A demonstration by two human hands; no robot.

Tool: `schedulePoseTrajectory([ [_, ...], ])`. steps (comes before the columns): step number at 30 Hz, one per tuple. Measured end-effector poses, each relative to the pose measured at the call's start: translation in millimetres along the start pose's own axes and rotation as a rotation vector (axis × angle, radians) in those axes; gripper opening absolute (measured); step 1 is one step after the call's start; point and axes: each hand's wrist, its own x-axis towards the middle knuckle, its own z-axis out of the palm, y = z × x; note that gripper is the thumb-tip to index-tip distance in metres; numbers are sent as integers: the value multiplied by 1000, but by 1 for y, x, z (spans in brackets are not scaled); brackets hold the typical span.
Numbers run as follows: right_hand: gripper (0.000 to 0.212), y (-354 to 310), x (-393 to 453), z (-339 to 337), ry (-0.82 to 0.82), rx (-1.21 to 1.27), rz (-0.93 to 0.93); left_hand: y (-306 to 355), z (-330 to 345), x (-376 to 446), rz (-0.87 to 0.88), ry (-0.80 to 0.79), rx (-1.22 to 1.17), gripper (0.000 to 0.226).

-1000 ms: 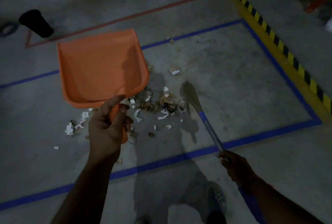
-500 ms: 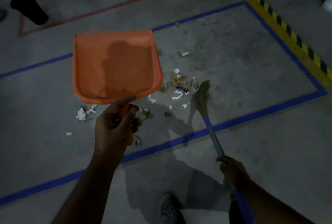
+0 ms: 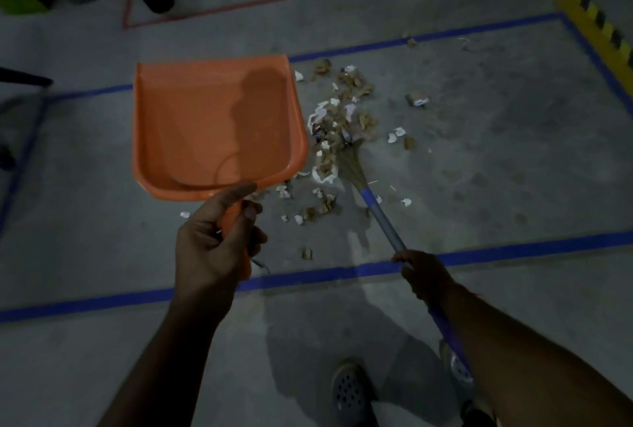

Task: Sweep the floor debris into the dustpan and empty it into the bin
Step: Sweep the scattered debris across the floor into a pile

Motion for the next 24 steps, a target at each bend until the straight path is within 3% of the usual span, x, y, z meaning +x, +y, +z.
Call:
schedulePoseTrajectory([
  [8,23,1,-59,-7,69,66,62,21,-16,-7,-1,34,-65,26],
  [16,28,42,-137,-24,155,172,243,51,0,-14,49,-62,-182,30],
  [24,31,81,-180,22,177,218,345,61,18,-25,43,-117,-215,31],
])
